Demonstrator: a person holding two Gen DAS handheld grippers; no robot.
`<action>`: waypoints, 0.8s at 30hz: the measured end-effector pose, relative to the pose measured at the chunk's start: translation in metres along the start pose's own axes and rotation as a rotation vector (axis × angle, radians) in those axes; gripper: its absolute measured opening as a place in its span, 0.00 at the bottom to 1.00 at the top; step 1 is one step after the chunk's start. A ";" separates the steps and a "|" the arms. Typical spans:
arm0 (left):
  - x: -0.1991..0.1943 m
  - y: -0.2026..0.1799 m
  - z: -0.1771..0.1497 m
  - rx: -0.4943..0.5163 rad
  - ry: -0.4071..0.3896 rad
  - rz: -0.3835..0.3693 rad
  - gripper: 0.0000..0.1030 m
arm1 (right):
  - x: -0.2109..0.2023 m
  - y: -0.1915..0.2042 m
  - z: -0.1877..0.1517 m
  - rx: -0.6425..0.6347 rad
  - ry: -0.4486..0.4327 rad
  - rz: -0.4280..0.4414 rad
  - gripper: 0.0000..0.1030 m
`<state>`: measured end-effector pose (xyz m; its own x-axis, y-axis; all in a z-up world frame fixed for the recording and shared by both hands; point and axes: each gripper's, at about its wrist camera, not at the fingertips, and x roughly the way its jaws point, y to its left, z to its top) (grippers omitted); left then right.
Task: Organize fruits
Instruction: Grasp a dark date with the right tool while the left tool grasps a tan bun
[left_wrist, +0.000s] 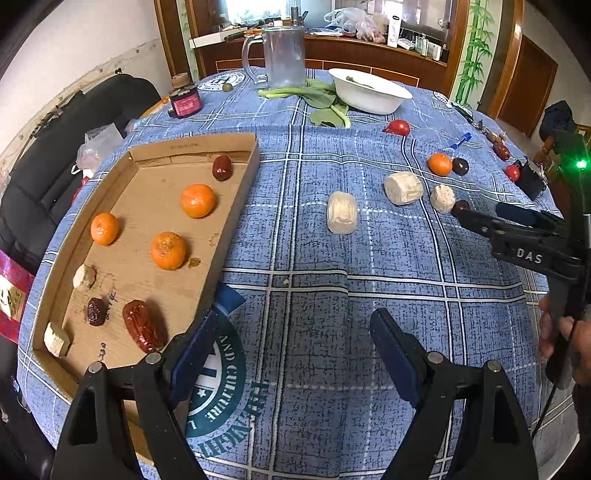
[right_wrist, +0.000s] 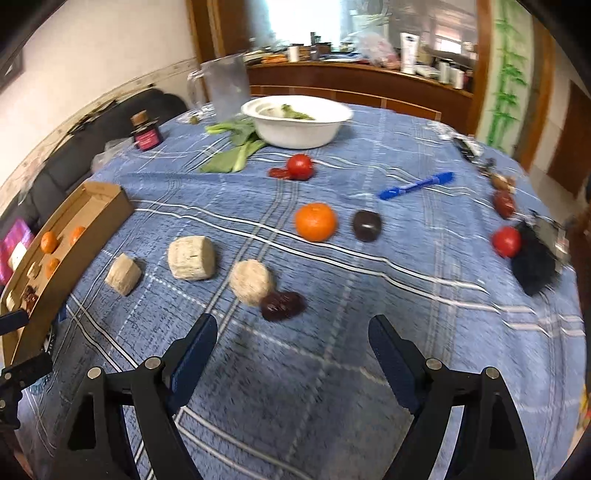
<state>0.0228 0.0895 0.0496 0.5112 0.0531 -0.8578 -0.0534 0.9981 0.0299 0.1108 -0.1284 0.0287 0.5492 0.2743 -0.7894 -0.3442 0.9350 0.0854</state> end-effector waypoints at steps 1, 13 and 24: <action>0.001 -0.001 0.001 0.002 0.002 0.001 0.81 | 0.002 0.001 0.001 -0.014 -0.003 0.006 0.82; 0.034 -0.021 0.041 -0.006 0.032 -0.019 0.81 | 0.012 -0.008 -0.001 -0.044 0.006 0.099 0.27; 0.074 -0.028 0.064 -0.047 0.018 -0.084 0.25 | -0.007 -0.013 -0.008 -0.035 -0.003 0.103 0.27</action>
<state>0.1172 0.0676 0.0177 0.5003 -0.0319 -0.8653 -0.0514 0.9965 -0.0665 0.1054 -0.1439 0.0283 0.5116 0.3692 -0.7758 -0.4251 0.8935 0.1449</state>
